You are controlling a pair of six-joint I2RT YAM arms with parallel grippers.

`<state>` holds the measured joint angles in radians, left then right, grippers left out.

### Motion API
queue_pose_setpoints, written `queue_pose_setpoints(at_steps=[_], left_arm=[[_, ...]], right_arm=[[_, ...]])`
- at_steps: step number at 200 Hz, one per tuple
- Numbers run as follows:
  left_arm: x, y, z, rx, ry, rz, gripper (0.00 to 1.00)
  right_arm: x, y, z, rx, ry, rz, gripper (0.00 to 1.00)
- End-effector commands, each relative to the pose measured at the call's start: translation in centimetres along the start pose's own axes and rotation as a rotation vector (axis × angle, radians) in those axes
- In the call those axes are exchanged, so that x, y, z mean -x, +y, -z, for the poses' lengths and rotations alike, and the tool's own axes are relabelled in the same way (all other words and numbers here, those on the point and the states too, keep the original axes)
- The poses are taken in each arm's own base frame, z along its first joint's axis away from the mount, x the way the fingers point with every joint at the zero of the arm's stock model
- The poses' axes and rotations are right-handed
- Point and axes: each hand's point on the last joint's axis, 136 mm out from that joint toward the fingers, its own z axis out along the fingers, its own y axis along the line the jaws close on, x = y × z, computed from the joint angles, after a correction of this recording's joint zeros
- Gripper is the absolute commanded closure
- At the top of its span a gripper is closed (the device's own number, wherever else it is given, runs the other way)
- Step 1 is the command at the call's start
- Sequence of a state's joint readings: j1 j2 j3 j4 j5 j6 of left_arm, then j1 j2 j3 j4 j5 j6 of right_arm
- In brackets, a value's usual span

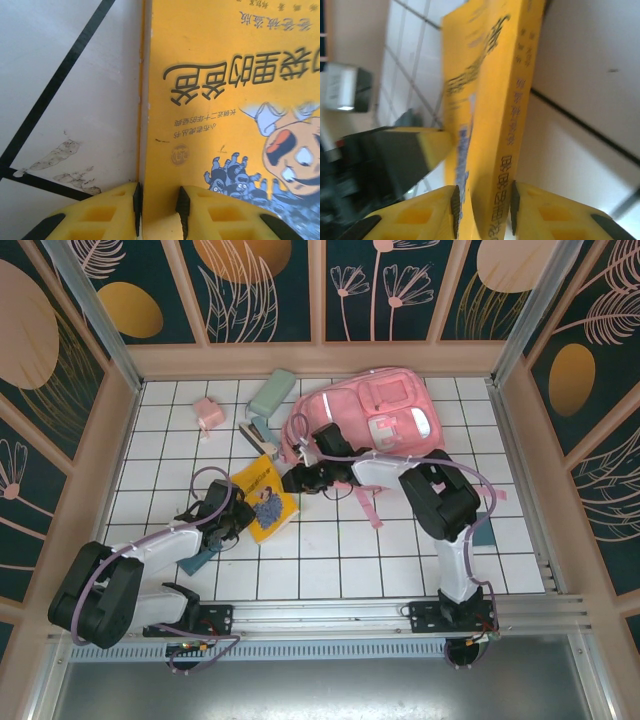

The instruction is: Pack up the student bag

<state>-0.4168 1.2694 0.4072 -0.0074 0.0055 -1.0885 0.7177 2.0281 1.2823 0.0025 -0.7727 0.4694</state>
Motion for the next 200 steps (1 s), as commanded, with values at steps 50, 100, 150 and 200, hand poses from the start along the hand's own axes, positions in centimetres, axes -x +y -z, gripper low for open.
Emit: queue_pose_setpoints(at_steps=[50, 100, 150, 200], left_arm=[[-1.4, 1.8, 0.3, 0.061, 0.049, -0.012, 0.69], [2.0, -3.4, 4.2, -0.077, -0.046, -0.025, 0.52], [5.0, -12.0, 7.9, -0.396, -0.072, -0.038, 0.2], [6.6, -19.0, 9.5, -0.631, -0.02, -0.088, 0.11]], right_arm=[[-2.3, 3.6, -1.3, 0.055, 0.119, 0.045, 0.83], [1.7, 6.2, 3.1, 0.036, -0.029, 0.107, 1.0], [6.0, 8.1, 10.3, 0.054, -0.225, 0.117, 1.0], [8.0, 11.7, 15.8, 0.171, -0.35, 0.135, 1.0]])
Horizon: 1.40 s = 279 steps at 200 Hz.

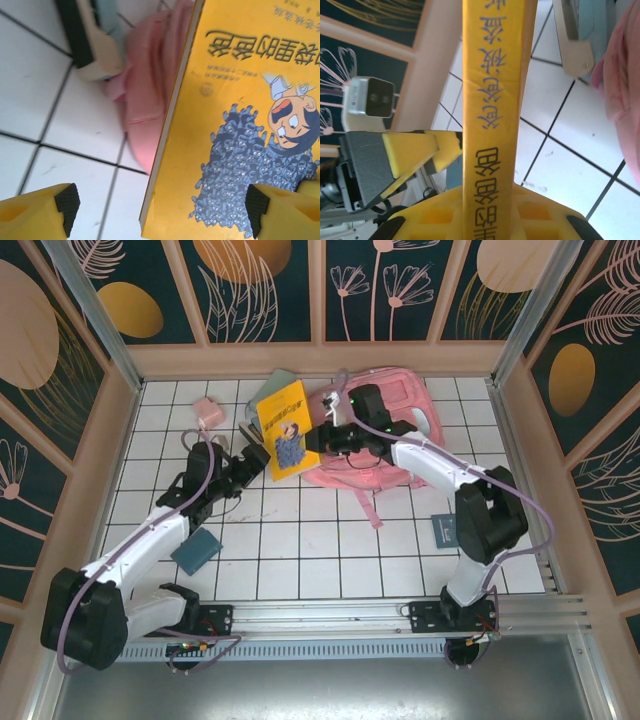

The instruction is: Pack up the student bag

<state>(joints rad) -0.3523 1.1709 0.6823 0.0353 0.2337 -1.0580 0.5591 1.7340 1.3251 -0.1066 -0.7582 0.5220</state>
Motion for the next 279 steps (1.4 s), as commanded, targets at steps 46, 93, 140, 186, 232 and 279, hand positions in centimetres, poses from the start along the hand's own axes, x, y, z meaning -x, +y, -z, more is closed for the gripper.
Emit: queue_pose_setpoints(at_steps=[46, 93, 140, 186, 232, 279], left_arm=[[1.5, -8.1, -2.2, -0.323, 0.1, -0.003, 0.1], [2.3, -11.7, -1.5, -0.525, 0.128, 0.029, 0.14], [3.0, -13.7, 0.2, -0.683, 0.143, 0.058, 0.36], [4.4, -13.9, 1.6, -0.698, 0.094, 0.025, 0.7], [4.3, -14.2, 1.8, -0.693, 0.101, -0.006, 1.0], [5.2, -13.5, 2.0, -0.643, 0.058, -0.008, 1.0]], right_arm=[[3.5, 7.9, 5.4, 0.299, -0.155, 0.054, 1.0], [3.9, 8.7, 6.5, 0.389, -0.188, 0.012, 1.0], [4.0, 8.6, 7.0, 0.399, -0.185, 0.014, 1.0], [3.6, 6.7, 6.7, 0.371, -0.178, -0.012, 1.0], [3.6, 5.7, 5.9, 0.341, -0.152, -0.01, 1.0], [5.1, 0.8, 5.3, 0.058, -0.225, -0.015, 0.56]])
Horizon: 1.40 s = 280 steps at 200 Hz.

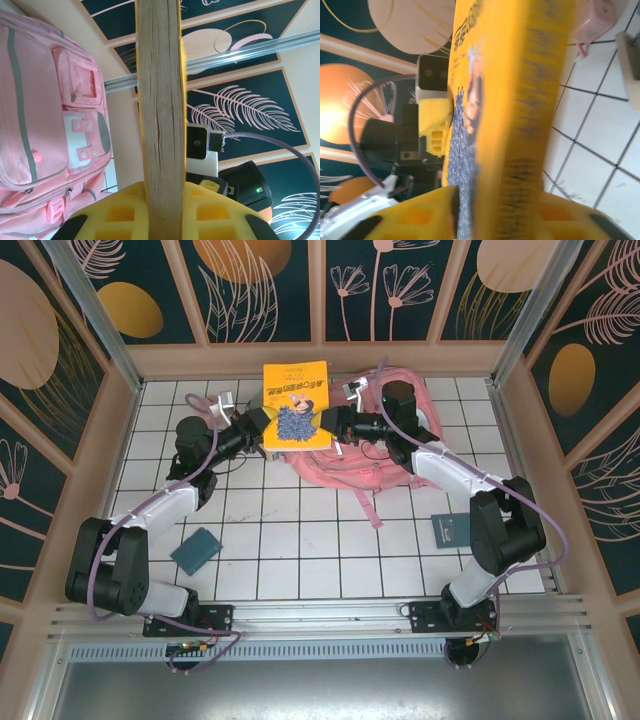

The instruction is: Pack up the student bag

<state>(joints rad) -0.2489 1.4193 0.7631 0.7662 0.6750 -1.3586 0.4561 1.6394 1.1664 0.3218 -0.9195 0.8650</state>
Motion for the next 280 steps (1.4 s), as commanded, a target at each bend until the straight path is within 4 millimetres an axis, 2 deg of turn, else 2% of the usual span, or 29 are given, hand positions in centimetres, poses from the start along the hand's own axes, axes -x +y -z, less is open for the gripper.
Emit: queue_pose_setpoints(at_steps=[1, 37, 62, 91, 105, 161, 197, 220, 238, 253, 280], left_arm=[[1.1, -2.7, 1.0, -0.036, -0.041, -0.092, 1.0], [3.0, -1.1, 2.9, 0.104, -0.142, -0.126, 1.0], [4.4, -0.4, 4.9, 0.214, -0.238, -0.156, 1.0], [5.2, -0.4, 6.6, 0.323, -0.3, -0.211, 1.0], [5.2, -0.4, 7.1, 0.345, -0.313, -0.223, 1.0], [4.9, -0.3, 8.2, 0.379, -0.331, -0.223, 1.0], [4.5, -0.2, 8.1, 0.368, -0.316, -0.208, 1.0], [4.3, -0.1, 8.2, 0.369, -0.314, -0.208, 1.0], [4.3, 0.0, 8.1, 0.373, -0.31, -0.21, 1.0], [4.3, 0.3, 7.9, 0.376, -0.297, -0.207, 1.0], [4.0, 0.7, 7.4, 0.365, -0.273, -0.198, 1.0]], right_arm=[[2.2, -2.1, 0.7, -0.184, -0.081, 0.107, 0.56], [3.8, -7.2, 2.3, -0.503, -0.135, 0.185, 0.54], [4.2, -10.8, 2.2, -0.696, -0.1, 0.241, 0.54], [4.8, -13.5, 0.9, -0.895, -0.058, 0.34, 0.54], [4.5, -14.1, -0.8, -0.953, -0.03, 0.385, 0.53], [4.4, -19.3, -4.4, -1.076, 0.074, 0.424, 0.53], [4.3, -22.5, -4.6, -1.177, 0.112, 0.437, 0.55], [4.1, -23.1, -4.4, -1.202, 0.116, 0.437, 0.75], [4.4, -22.4, -4.2, -1.2, 0.102, 0.45, 1.0], [5.1, -21.2, -3.9, -1.198, 0.071, 0.462, 1.0], [6.6, -17.8, -3.3, -1.16, 0.001, 0.486, 1.0]])
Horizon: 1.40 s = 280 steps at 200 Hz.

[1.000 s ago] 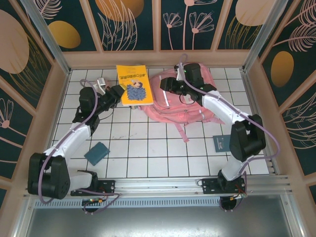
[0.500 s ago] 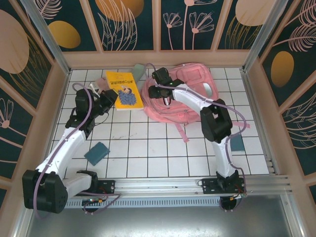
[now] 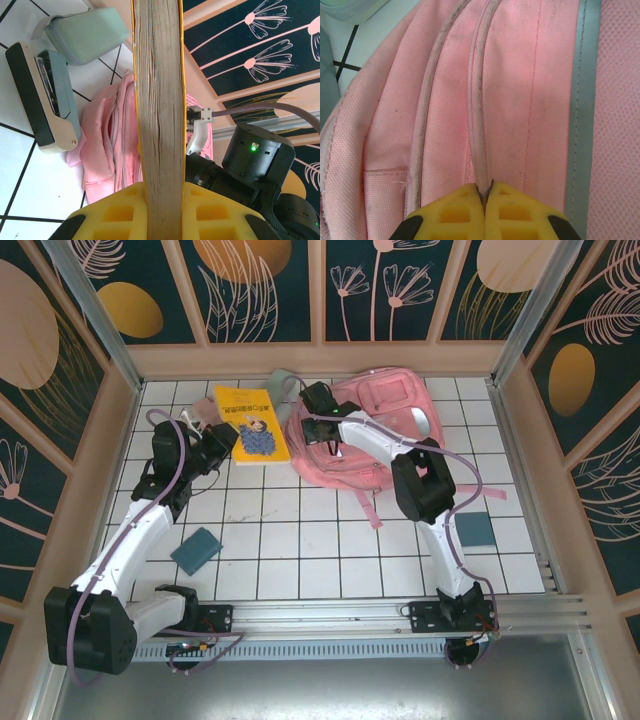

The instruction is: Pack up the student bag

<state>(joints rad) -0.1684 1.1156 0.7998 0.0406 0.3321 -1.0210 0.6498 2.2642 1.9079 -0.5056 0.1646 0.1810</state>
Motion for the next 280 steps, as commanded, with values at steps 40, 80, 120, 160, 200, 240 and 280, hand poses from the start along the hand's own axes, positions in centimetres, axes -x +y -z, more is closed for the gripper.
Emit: queue_pose_setpoints(at_steps=[40, 80, 120, 160, 200, 240, 280], left_arm=[[0.4, -2.4, -1.0, -0.135, 0.009, -0.019, 1.0], [0.1, -1.8, -2.8, -0.169, 0.032, 0.031, 1.0], [-1.1, -2.5, -6.2, -0.198, 0.075, 0.041, 1.0], [-3.5, -3.7, -10.8, -0.205, 0.134, 0.022, 1.0], [-6.7, -5.6, -16.2, -0.235, 0.203, 0.018, 1.0], [-10.7, -6.2, -21.1, -0.231, 0.265, 0.019, 1.0], [-14.3, -4.9, -24.7, -0.178, 0.269, 0.025, 1.0]], right_arm=[[6.7, -1.9, 9.9, 0.02, -0.206, -0.067, 1.0], [9.8, -3.4, 15.8, 0.134, -0.305, -0.145, 1.0], [12.0, -4.7, 21.3, 0.265, -0.399, -0.216, 1.0], [12.1, -5.5, 23.6, 0.342, -0.422, -0.274, 1.0], [12.1, -6.3, 24.1, 0.359, -0.43, -0.309, 1.0], [12.1, -6.5, 24.1, 0.371, -0.432, -0.329, 1.0], [12.0, -6.6, 23.7, 0.379, -0.426, -0.343, 1.0]])
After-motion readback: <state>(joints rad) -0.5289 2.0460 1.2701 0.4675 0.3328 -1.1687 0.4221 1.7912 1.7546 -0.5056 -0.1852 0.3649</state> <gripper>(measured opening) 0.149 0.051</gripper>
